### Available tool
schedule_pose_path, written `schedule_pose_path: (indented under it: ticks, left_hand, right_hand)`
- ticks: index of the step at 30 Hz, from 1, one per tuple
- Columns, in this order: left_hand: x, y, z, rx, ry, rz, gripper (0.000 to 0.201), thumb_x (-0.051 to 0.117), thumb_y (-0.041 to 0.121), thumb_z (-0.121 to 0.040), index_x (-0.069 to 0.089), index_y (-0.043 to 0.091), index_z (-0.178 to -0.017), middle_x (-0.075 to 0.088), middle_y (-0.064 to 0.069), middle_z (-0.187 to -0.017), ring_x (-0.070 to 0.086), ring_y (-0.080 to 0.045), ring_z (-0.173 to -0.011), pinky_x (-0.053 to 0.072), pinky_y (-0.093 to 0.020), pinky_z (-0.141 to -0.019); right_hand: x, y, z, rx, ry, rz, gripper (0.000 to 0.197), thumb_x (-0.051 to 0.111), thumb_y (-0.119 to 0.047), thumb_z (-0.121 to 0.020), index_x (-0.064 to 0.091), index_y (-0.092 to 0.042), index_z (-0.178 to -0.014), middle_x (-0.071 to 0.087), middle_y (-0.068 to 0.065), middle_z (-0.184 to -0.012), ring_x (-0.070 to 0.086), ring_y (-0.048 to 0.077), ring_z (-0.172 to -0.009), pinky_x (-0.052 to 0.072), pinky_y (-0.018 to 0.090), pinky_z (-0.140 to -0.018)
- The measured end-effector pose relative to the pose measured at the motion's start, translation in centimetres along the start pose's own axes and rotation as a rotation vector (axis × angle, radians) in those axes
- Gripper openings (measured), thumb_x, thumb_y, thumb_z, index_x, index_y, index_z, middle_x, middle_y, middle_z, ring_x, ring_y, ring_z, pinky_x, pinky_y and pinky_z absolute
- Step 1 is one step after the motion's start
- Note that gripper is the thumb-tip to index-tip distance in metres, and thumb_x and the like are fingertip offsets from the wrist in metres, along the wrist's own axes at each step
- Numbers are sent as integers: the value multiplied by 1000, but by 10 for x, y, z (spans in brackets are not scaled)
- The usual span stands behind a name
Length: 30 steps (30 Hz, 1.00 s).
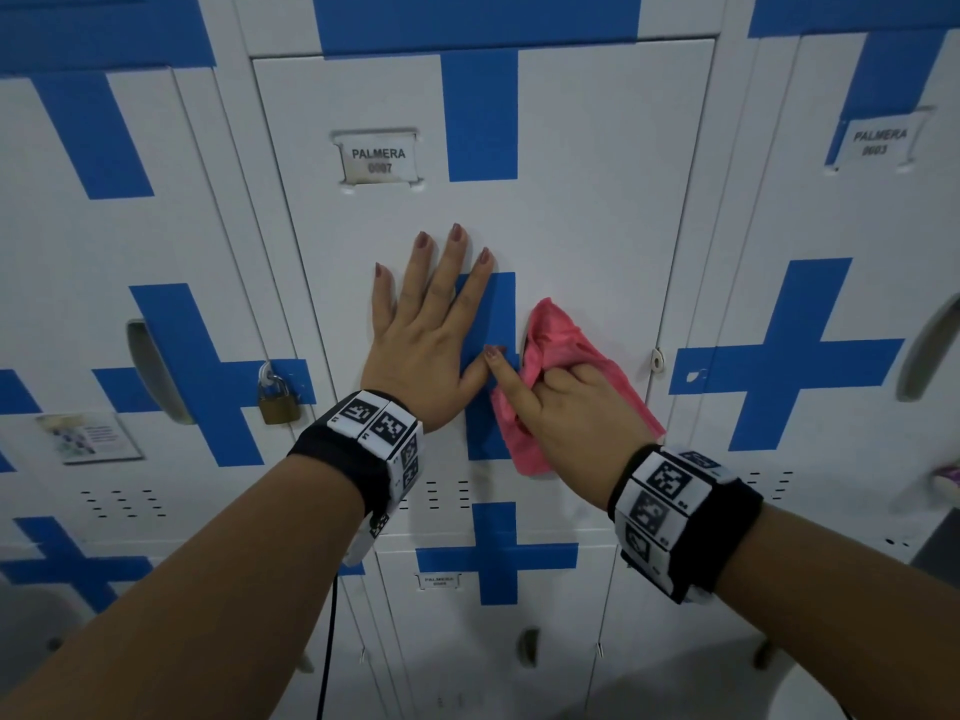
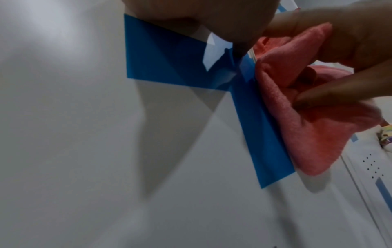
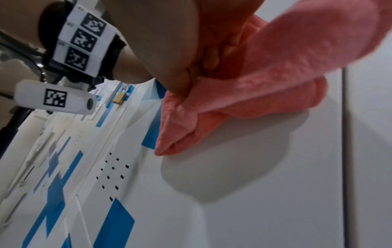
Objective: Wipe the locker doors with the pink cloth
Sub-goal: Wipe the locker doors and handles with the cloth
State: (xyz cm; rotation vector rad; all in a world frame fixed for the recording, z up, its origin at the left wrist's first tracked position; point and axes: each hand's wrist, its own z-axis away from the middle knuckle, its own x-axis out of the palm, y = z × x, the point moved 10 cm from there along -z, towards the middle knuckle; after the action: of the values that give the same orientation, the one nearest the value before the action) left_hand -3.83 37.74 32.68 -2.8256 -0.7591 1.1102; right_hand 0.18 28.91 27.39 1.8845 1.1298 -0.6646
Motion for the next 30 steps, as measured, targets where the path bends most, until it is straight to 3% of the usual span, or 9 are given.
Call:
schedule_pose_path:
  ticks: [5,8,12,15,20,23,26,28,30]
  left_hand:
    - [1,0,-1,-6,11,-9,80,38,58,-89,1,23,-151,-10,0,-157,-17,-22,-143,-7,-55,-113]
    - [0,0,-1,-5,19,-6,80,39,58,-89,1,22,-151,-11,1,-156,-17,-21,-143,-6,-55,-113]
    - [0,0,-1,-3,18,2,79,39,56,-90,2,21,-151,-5,-4,-158,-16,-21,-143,-6,-55,-113]
    - [0,1,-1,-3,14,5,79,39,56,-90,2,21,-151,-5,-5,-158,-17,-21,-143,-7,-54,-113]
    - [1,0,-1,0,0,1,80,36,59,-90,-1,22,-150,-11,-1,-157,-19,-21,-142,-8,-55,-113]
    - [1,0,-1,0,-7,-4,80,36,58,-90,-3,22,-150,-11,-1,-157,-19,-22,-143,-7,-55,-113]
    - [2,-1,0,0,-6,1,80,36,58,-90,-3,23,-150,-15,2,-155,-20,-22,-142,-8,-55,-113]
    - [2,-1,-1,2,-2,5,80,36,58,-90,-2,23,-150,-15,2,-155,-20,-21,-142,-8,-54,-113]
    - [1,0,-1,1,-2,6,79,36,57,-90,-1,23,-151,-14,1,-155,-20,-21,-142,-8,-54,-113]
  right_hand:
    - [6,6,5,27,49,-121,84,67,-10,-69,30,-4,-144,64,0,-81,56,23,-74,47,36,-73]
    - [10,12,15,161,72,-198,93,73,-10,-70,21,-7,-146,67,1,-91,59,23,-81,49,38,-82]
    - [9,9,31,358,132,-330,98,77,-9,-67,19,-2,-146,67,7,-86,61,22,-71,52,35,-72]
    - [20,-2,35,437,90,-378,101,71,-12,-69,10,0,-149,66,14,-106,64,27,-89,49,40,-87]
    - [29,-31,23,337,-62,-38,106,60,-24,-79,-22,-4,-143,49,30,-131,59,36,-105,47,41,-82]
    - [25,-23,21,305,-70,96,98,63,-23,-75,0,-8,-148,62,26,-110,63,32,-82,47,37,-70]
    - [26,-16,22,273,-67,107,88,62,-18,-70,20,-10,-148,66,24,-105,63,30,-73,47,36,-66]
    - [22,-12,22,282,-23,51,86,62,-14,-67,29,-9,-146,66,24,-105,65,32,-78,49,39,-70]
    - [19,-9,24,298,33,-70,85,59,-10,-67,28,-7,-146,64,21,-113,64,34,-94,48,43,-82]
